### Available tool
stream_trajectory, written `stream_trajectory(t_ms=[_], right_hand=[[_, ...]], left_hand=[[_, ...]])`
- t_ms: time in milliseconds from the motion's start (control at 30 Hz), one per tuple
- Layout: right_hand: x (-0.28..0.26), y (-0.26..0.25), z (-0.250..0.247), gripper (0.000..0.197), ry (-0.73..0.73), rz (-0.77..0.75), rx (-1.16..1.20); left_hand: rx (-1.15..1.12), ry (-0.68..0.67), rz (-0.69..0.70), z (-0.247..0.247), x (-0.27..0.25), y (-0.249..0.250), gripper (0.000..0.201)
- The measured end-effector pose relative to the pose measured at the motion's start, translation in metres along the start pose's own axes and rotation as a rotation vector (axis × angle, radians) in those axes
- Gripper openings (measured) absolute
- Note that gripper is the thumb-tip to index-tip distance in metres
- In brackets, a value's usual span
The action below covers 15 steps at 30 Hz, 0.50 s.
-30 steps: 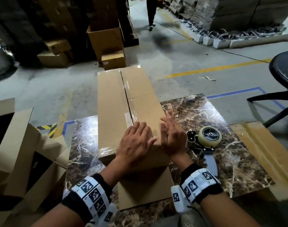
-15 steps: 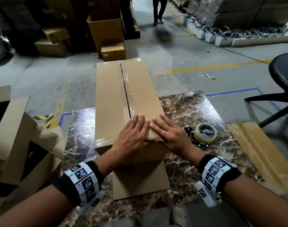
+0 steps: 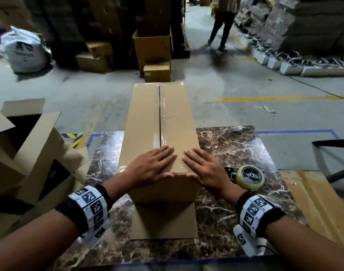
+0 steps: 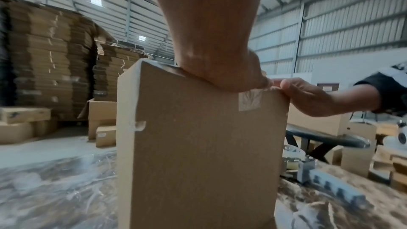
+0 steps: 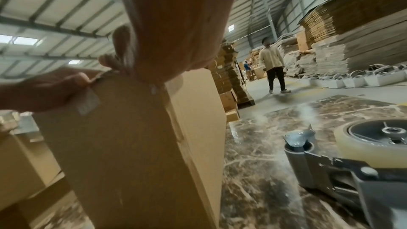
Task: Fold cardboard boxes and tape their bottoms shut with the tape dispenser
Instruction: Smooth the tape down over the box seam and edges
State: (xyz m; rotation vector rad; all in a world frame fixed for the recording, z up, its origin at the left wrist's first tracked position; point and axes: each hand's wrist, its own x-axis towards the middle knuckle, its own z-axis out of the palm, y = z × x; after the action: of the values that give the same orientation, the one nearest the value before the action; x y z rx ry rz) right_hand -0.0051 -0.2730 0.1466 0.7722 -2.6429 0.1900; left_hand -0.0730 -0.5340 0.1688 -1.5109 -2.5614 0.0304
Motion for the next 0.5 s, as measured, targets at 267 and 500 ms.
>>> stream_trajectory(t_ms=[267,500], right_hand=[[-0.004,0.002,0.005,0.06,-0.048,0.014,0.039],[0.019,-0.019,-0.03,0.07,-0.173,0.093,-0.013]], left_hand=[[0.066,0.17,-0.087,0.008,-0.009,0.01,0.077],[0.058,0.329,-0.636,0.025,-0.024,0.061,0.081]])
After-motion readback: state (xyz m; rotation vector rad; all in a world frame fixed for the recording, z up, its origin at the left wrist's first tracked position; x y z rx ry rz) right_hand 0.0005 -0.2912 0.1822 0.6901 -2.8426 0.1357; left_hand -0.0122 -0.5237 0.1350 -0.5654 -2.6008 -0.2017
